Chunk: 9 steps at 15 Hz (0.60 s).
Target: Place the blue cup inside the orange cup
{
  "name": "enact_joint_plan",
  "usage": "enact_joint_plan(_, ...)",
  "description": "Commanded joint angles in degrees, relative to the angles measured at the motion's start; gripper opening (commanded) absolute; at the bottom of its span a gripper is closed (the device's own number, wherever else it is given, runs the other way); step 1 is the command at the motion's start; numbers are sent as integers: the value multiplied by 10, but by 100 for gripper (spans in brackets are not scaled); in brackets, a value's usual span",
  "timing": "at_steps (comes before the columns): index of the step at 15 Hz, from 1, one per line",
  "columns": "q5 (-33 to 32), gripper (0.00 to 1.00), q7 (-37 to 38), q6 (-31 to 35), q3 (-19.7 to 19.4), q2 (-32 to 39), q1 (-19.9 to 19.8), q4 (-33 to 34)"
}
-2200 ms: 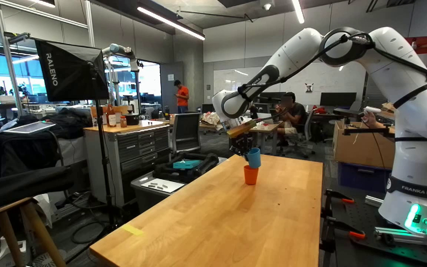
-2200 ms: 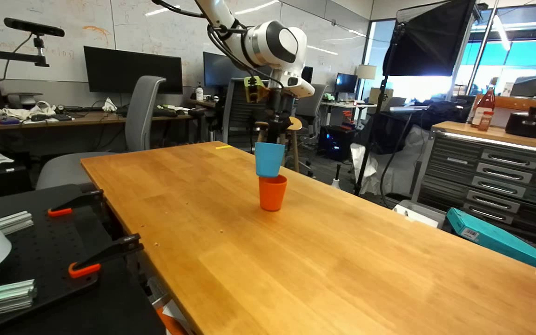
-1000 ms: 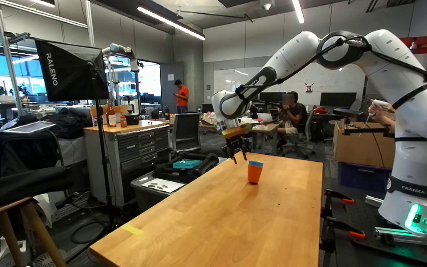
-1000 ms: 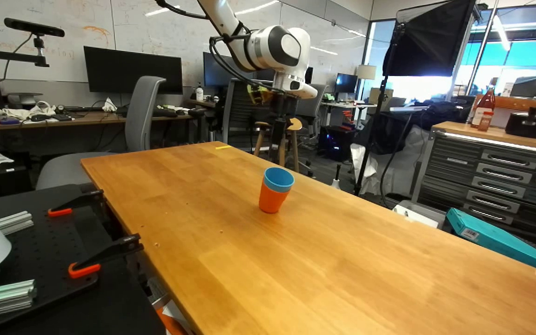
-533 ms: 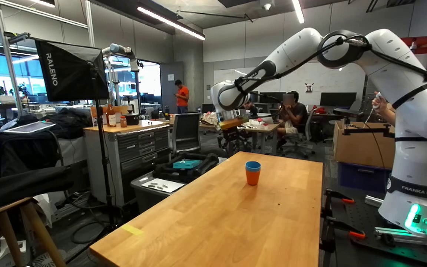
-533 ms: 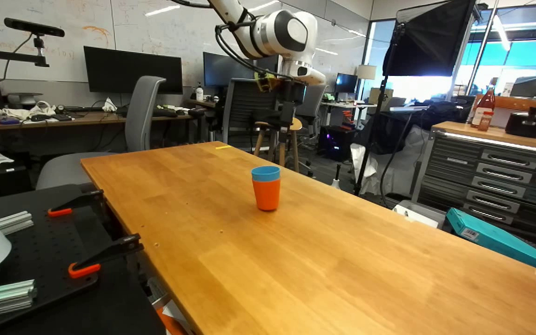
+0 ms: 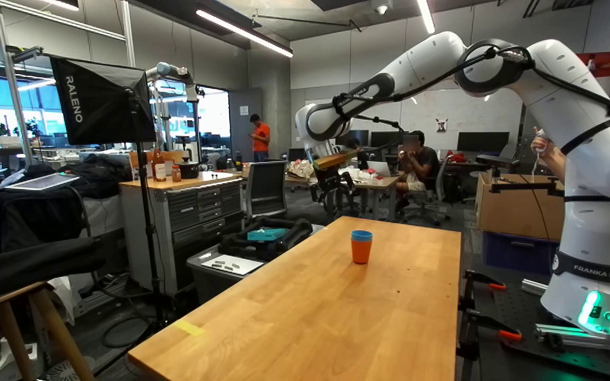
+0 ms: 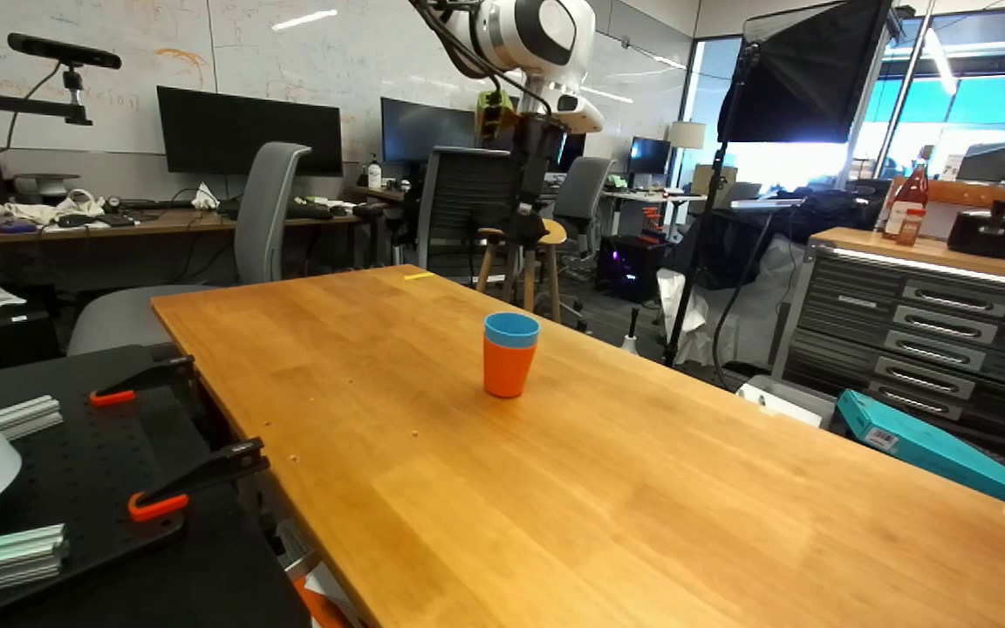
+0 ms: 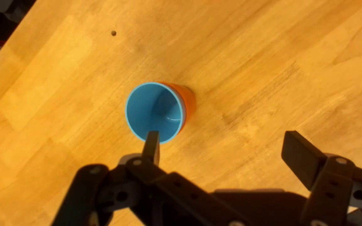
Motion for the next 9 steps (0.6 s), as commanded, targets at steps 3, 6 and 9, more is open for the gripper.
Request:
enact_joint_plan(3, -12, 100, -149, -87, 13, -2, 5, 23)
enact_joint_plan(6, -13, 100, -225, -113, 20, 1, 5, 28)
enact_joint_plan(9, -18, 100, -279, -116, 25, -2, 5, 26)
